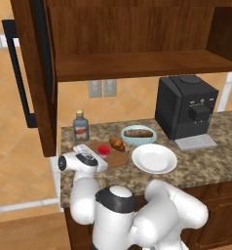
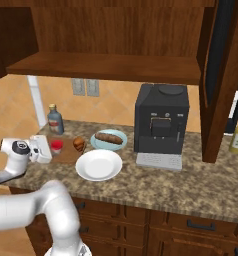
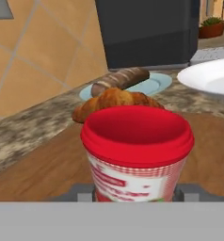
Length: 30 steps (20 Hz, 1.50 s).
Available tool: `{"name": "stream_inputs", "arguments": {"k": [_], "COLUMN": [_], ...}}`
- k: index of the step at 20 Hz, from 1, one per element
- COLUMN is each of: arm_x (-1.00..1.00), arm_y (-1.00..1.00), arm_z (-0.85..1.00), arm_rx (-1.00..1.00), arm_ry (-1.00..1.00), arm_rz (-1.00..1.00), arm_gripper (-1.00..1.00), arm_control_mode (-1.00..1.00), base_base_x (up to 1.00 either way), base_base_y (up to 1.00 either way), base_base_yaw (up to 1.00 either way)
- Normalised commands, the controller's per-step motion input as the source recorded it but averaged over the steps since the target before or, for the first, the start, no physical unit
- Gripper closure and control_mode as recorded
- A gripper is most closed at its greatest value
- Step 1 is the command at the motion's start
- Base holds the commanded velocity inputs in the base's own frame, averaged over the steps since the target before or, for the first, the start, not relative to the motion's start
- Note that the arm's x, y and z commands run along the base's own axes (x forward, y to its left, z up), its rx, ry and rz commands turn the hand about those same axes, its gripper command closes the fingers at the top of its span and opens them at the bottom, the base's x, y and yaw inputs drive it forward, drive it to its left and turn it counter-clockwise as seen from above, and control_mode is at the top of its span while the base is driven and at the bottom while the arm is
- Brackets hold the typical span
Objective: From the different types of pastries on the counter, select a croissant and place it on the cutting board. Then retrieve a jar of jam from the cabinet and place it alongside the croissant on the cutting board.
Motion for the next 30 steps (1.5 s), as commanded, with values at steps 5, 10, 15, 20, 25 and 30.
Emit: {"name": "stream_inputs", "arguments": {"k": [5,10,15,20,25,30], "arm_x": [0.46,0.06,-0.43,-0.57,-0.31,-0.84], "arm_y": [0.10,0.12,0.00,0.35,0.73,0.52], "arm_z": [-0.18,-0.07,0.01,0.03,0.08,0.32], "arm_rx": [0.05,0.00,0.00,0.00,0.00,0.00], "arm_ry": [0.00,0.00,-0.10,-0.08,-0.06,-0.18], "arm_rz": [0.01,0.00,0.03,0.12,0.20,0.18], "arm_gripper": [1.00,-1.00,-1.00,-1.00,-1.00,-1.00], "arm_control_mode": [-1.00,-1.00,-1.00,-1.00,-1.00,-1.00], "base_base_x": [0.00,0.00,0.00,0.00,0.00,0.00], "base_base_y": [0.00,0.00,0.00,0.00,0.00,0.00], "base_base_yaw": [0.00,0.00,0.00,0.00,0.00,0.00]}}
